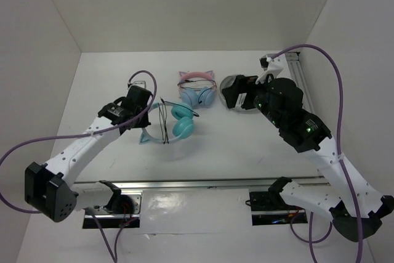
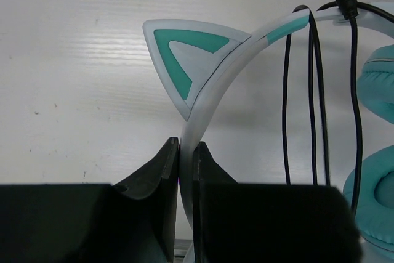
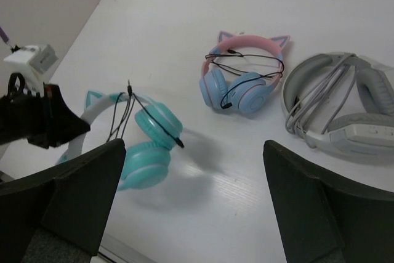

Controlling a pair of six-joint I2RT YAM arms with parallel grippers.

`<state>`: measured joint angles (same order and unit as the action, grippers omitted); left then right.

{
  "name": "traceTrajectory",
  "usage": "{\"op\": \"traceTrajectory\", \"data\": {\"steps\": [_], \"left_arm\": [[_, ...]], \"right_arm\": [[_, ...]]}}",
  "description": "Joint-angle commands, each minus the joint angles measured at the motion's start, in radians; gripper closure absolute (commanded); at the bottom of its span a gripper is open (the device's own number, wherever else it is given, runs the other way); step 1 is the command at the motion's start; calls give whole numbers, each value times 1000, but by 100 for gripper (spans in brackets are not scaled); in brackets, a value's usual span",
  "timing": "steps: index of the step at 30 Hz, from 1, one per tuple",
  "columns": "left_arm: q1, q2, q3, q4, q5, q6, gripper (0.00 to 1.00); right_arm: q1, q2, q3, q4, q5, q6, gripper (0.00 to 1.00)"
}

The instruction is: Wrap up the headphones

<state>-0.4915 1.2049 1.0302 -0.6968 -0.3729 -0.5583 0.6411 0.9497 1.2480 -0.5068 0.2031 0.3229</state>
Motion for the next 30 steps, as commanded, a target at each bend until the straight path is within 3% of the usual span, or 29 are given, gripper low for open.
{"op": "traceTrajectory", "data": {"steps": [1, 6, 18, 23, 30], "left_arm": [[100, 54, 103, 66, 15, -58, 100], [272, 252, 249, 66, 6, -114, 100], [429, 819, 625, 164, 106, -71, 100], [498, 887, 648, 187, 121, -90, 100], [516, 846, 574, 217, 146, -91, 96]], "right_arm": [[-3, -3, -24, 19, -40, 10, 0], [-3, -3, -85, 54, -86, 19, 0], [72, -26, -137, 74, -87, 28, 0], [153, -49, -174, 97, -24, 65, 0], [276, -6, -174, 97, 97, 85, 0]]}}
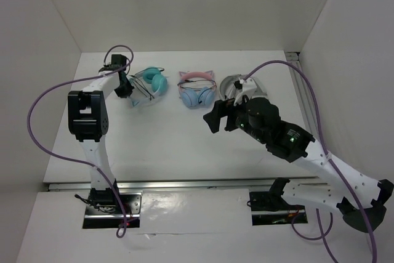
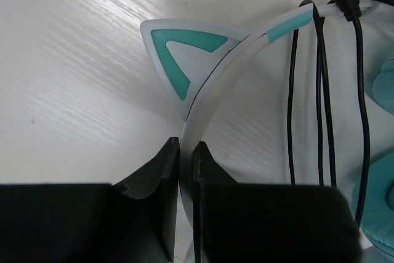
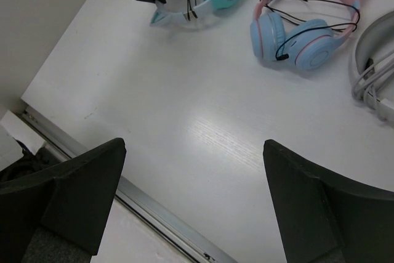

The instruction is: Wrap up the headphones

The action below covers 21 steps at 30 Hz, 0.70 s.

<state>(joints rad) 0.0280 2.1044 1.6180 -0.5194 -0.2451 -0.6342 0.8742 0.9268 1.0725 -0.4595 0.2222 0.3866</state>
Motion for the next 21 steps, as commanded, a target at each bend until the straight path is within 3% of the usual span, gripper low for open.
{"op": "traceTrajectory", "data": {"steps": [1, 3, 7, 8, 9, 10, 16, 21], "left_arm": [[-3, -66, -13, 50, 29, -6, 96], [7, -66, -23, 50, 59, 21, 70], [7, -53, -23, 50, 150, 31, 57], [7, -53, -23, 50, 159, 31, 36], [7, -73, -32, 50, 159, 31, 9], [7, -87, -41, 50, 159, 31, 0], [-54, -256, 9, -68, 45, 31, 0], [-204, -592, -7, -96, 18, 94, 0]], "right_arm": [[57, 17, 10, 50, 89, 21, 0], [94, 39, 10, 39, 118, 21, 0], [138, 49, 21, 13, 170, 32, 0], [138, 38, 21, 13, 170, 32, 0], [138, 29, 21, 13, 170, 32, 0], [138, 29, 33, 13, 155, 32, 0], [147, 20, 82, -65, 181, 32, 0], [147, 75, 193, -262, 249, 61, 0]]}}
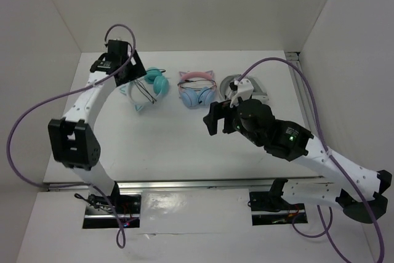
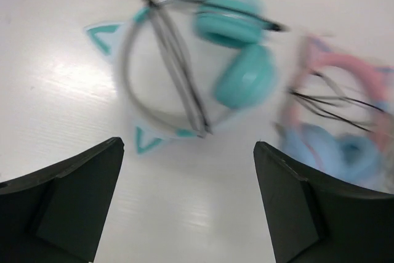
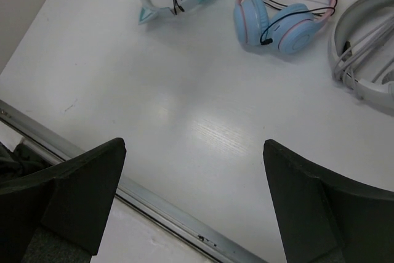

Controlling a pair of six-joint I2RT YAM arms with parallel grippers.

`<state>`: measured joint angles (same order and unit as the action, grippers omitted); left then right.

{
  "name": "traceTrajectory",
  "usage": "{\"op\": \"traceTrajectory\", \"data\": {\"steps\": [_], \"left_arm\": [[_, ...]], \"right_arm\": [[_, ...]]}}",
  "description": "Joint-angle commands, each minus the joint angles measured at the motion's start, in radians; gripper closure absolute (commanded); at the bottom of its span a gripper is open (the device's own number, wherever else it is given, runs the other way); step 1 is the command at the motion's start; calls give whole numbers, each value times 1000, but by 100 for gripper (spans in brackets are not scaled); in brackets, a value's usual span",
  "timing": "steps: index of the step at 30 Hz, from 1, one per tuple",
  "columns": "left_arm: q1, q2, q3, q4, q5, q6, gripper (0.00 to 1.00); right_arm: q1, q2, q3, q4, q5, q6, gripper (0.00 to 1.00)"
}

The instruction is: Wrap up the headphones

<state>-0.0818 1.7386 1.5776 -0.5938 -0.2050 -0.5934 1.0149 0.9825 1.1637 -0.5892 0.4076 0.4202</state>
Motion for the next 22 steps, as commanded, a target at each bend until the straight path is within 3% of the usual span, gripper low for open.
{"op": "traceTrajectory", "data": {"steps": [1, 3, 4, 9, 11, 17, 22], "left_arm": [[-125, -287, 13, -21, -13, 67, 0], [-203, -420, -93, -18, 13, 79, 0], [-234, -564, -141, -18, 41, 80, 0], [-265, -985, -416, -58, 79, 113, 0], [-265, -1118, -441, -154, 79, 122, 0], [-265, -1269, -447, -326, 79, 142, 0], [-265, -1304, -459, -359, 98, 152, 0]], "right_arm": [[7, 19, 119, -161, 63, 38, 0], [16, 4, 146, -230, 63, 38, 0], [16, -7, 165, -250, 74, 49, 0], [16, -82, 177, -336, 85, 49, 0], [16, -119, 151, -357, 85, 49, 0], [16, -197, 110, -400, 85, 83, 0], [16, -223, 110, -432, 108, 103, 0]]}}
